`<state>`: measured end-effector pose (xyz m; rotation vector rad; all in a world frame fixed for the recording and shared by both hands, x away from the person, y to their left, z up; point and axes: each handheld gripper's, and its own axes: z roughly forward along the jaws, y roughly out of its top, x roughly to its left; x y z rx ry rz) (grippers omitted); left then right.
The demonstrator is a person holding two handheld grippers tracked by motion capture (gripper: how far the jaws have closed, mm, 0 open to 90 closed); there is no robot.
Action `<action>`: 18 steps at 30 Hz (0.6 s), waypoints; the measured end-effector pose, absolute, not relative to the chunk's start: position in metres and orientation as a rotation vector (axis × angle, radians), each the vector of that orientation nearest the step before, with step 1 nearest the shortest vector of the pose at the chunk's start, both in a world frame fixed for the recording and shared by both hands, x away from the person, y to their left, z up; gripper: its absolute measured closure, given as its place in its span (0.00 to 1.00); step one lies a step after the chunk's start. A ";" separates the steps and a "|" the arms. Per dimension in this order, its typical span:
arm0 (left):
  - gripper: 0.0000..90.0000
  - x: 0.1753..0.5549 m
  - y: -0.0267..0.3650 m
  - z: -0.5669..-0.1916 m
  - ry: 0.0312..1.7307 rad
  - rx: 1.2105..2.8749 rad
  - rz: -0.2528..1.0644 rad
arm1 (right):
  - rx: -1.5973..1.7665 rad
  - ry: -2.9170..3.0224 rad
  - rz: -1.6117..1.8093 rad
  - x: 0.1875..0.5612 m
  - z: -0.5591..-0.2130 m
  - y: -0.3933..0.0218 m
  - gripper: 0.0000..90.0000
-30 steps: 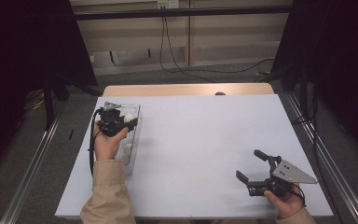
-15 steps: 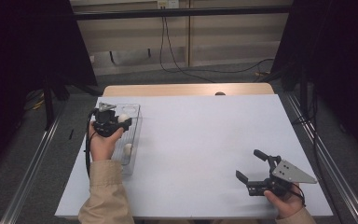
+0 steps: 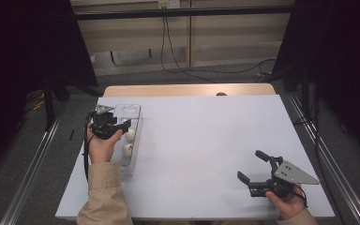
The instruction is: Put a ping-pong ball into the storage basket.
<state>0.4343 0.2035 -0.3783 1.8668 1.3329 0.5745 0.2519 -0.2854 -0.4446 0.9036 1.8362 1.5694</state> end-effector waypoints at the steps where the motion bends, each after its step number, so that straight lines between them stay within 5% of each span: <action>1: 0.43 0.433 0.203 -0.378 1.334 1.867 0.573 | 0.906 1.835 1.569 0.252 -0.445 -0.286 0.04; 18: 0.24 0.410 0.198 -0.373 1.287 1.799 0.551 | 0.914 1.832 1.570 0.252 -0.445 -0.285 0.04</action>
